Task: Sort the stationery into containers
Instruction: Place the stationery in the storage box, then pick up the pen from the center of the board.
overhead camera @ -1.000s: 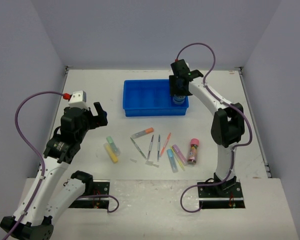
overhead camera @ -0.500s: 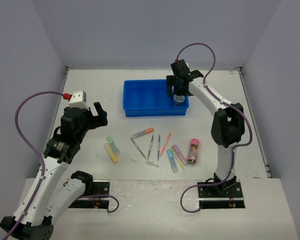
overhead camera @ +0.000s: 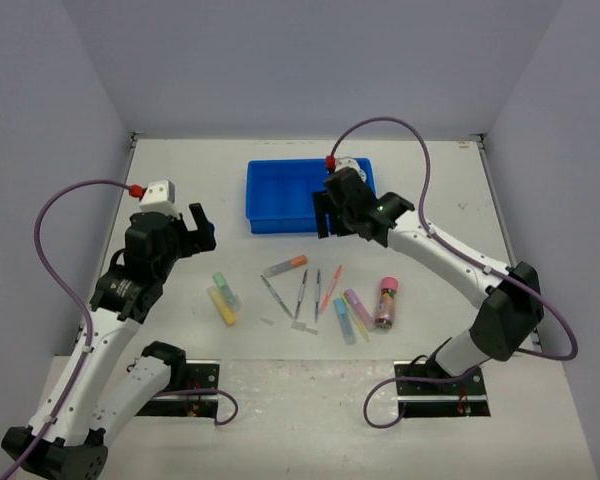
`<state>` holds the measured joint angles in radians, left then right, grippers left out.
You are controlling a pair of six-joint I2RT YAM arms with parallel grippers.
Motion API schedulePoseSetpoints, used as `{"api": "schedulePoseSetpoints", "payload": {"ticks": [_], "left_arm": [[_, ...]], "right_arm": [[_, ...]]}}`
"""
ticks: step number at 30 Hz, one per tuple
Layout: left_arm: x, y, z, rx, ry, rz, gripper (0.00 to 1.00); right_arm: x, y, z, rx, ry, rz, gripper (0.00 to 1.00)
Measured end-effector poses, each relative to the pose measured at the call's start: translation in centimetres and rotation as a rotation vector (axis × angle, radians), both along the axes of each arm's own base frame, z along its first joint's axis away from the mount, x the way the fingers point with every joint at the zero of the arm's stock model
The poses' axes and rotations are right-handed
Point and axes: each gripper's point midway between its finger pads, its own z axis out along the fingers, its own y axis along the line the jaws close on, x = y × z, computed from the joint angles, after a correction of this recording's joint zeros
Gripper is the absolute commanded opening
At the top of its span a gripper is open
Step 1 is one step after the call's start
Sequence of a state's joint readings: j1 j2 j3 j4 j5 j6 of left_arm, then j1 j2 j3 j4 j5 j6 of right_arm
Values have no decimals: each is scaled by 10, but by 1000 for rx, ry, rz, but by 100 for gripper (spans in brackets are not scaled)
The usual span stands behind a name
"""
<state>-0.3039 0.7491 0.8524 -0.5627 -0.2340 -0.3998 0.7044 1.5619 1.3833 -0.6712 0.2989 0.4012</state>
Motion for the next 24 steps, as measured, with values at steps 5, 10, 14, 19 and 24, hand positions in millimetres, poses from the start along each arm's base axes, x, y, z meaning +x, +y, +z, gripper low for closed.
{"api": "schedulePoseSetpoints", "payload": {"ticks": [5, 10, 14, 19, 24], "left_arm": [[2, 8, -2, 16, 5, 41, 100], [4, 9, -6, 24, 19, 50, 100], [4, 9, -6, 24, 22, 50, 100], [2, 10, -3, 20, 10, 52, 100], [0, 11, 2, 12, -12, 58, 100]], "right_arm": [[-48, 6, -61, 4, 102, -22, 42], [-71, 8, -90, -3, 139, -110, 34], [-71, 15, -95, 33, 137, -171, 29], [-73, 13, -111, 40, 161, -233, 26], [-75, 11, -131, 12, 199, -268, 26]]}}
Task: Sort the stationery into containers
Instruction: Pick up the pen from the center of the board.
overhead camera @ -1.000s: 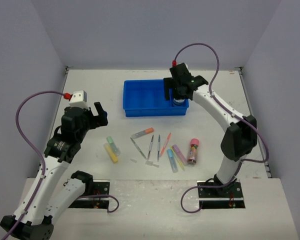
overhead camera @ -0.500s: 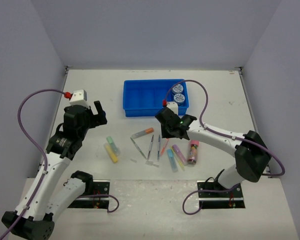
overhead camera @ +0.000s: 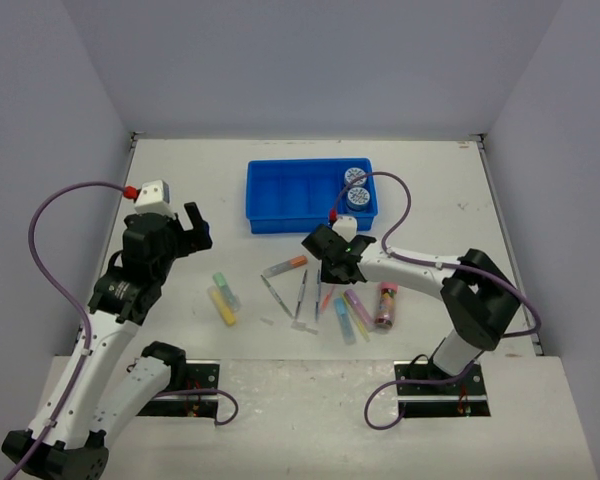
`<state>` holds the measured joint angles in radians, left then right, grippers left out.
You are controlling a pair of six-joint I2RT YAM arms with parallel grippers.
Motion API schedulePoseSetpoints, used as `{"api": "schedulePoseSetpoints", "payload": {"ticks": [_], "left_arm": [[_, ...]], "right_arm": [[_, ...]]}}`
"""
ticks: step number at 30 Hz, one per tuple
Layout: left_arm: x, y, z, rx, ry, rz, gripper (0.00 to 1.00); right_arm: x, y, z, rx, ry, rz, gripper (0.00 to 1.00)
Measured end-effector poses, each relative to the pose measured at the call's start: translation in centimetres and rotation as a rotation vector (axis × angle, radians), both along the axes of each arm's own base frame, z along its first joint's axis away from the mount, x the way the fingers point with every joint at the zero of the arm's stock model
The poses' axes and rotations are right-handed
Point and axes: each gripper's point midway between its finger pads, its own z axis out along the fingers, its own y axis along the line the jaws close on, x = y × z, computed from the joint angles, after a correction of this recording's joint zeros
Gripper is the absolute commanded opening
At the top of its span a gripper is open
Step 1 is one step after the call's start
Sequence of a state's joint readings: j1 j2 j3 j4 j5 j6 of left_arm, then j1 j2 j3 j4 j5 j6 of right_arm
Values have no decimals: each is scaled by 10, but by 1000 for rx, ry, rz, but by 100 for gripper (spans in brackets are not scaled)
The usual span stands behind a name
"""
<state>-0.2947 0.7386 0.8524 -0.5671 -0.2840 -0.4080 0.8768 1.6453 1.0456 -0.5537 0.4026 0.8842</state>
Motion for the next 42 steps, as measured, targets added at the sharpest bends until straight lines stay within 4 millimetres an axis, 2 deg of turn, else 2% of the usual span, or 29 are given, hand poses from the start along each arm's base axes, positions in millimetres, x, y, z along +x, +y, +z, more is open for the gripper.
{"api": "schedulePoseSetpoints", "payload": {"ticks": [8, 16, 26, 29, 33, 36, 38, 40, 42], "left_arm": [[0, 0, 0, -1, 1, -2, 100], [-1, -1, 1, -5, -5, -8, 100], [-2, -2, 3, -9, -11, -11, 100], [-3, -2, 4, -10, -17, -12, 100], [-3, -2, 5, -11, -18, -14, 100], [-2, -4, 3, -14, -12, -20, 100], [-1, -6, 0, -23, 2, -23, 100], [1, -9, -5, -36, 22, -27, 100], [4, -14, -12, -55, 53, -28, 100]], "right_arm": [[-3, -2, -14, -10, 27, -33, 24], [-9, -6, -35, -40, 74, -60, 21], [-4, 2, -37, -7, 58, -73, 14], [-3, 3, -37, -1, 54, -74, 2], [-2, 3, -37, 1, 52, -75, 0], [-3, 1, -33, -5, 50, -72, 0], [-3, -1, -24, -7, 37, -67, 0], [-1, -2, -8, 10, 9, -56, 0], [3, -2, 23, 52, -55, -37, 0]]}}
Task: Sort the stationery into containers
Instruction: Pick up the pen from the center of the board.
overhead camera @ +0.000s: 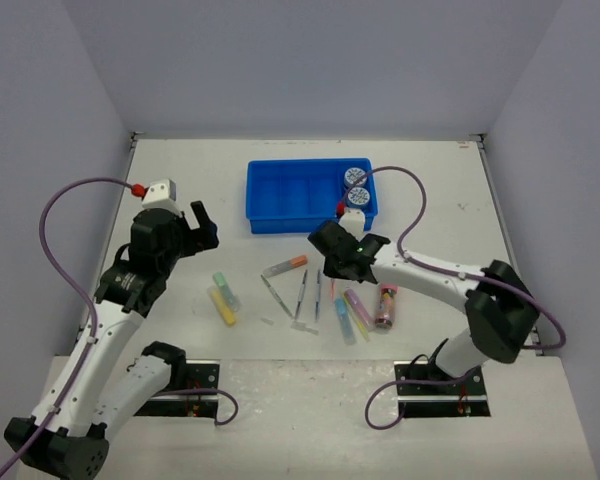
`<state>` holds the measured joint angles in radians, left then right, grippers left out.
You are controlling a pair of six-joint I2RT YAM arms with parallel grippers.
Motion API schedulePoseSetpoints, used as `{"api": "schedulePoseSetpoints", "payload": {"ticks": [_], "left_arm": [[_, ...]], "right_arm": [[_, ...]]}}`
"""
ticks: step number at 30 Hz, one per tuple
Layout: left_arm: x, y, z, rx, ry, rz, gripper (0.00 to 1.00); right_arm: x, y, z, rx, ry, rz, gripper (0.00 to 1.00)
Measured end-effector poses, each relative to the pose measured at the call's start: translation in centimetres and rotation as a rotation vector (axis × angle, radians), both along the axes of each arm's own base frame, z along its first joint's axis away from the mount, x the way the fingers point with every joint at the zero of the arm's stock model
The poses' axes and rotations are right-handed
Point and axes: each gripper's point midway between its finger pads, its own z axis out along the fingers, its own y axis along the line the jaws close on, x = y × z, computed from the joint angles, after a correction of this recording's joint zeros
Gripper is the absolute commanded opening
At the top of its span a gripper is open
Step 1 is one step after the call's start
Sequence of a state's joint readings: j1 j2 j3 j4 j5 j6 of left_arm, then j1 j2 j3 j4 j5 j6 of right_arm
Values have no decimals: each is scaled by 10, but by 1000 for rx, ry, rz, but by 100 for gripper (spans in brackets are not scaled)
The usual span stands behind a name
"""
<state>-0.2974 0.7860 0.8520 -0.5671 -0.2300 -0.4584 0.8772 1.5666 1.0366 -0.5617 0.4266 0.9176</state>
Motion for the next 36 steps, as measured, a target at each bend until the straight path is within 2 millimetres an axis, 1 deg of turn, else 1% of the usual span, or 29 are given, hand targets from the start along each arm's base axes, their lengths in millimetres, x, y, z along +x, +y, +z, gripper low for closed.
{"api": "schedulePoseSetpoints", "payload": {"ticks": [3, 5, 7, 9, 12, 13, 15, 17, 18, 21, 23, 24, 27, 29, 32, 36], "left_arm": [[3, -11, -9, -46, 40, -5, 100], [1, -23, -14, -86, 52, -16, 100], [-5, -47, -21, -113, 76, -49, 100], [-13, -75, -29, -130, 96, -89, 100], [-30, -116, -49, -118, 144, -108, 100], [-37, -127, -58, -111, 162, -103, 100], [-47, -141, -78, -85, 204, -72, 100], [-56, -147, -99, -43, 253, -25, 99], [-60, -148, -107, -23, 273, -1, 96], [-69, -146, -123, 11, 318, 72, 81], [-73, -146, -126, -1, 344, 131, 80], [-75, -146, -128, -12, 357, 160, 77], [-82, -145, -132, -40, 394, 227, 62], [-86, -143, -135, -58, 414, 258, 56], [-88, -142, -136, -80, 426, 288, 55], [-86, -134, -139, -57, 428, 313, 46]], "right_arm": [[4, 0, 53, 80, -114, 40, 0], [5, -4, 87, 122, -191, 57, 0], [6, -12, 111, 138, -255, 62, 0], [4, -23, 125, 124, -298, 62, 0], [0, -40, 140, 90, -342, 70, 0], [-1, -45, 145, 81, -356, 69, 0], [-1, -53, 152, 70, -382, 64, 0], [-1, -60, 157, 62, -399, 57, 0], [0, -63, 159, 58, -405, 51, 0], [2, -74, 158, 34, -413, 28, 0], [4, -81, 152, 13, -405, 14, 0], [5, -84, 148, 1, -397, 8, 0], [6, -93, 140, -28, -380, -5, 0], [8, -98, 137, -40, -375, -13, 0], [10, -103, 132, -51, -368, -16, 0], [9, -103, 125, -47, -358, -6, 0]]}}
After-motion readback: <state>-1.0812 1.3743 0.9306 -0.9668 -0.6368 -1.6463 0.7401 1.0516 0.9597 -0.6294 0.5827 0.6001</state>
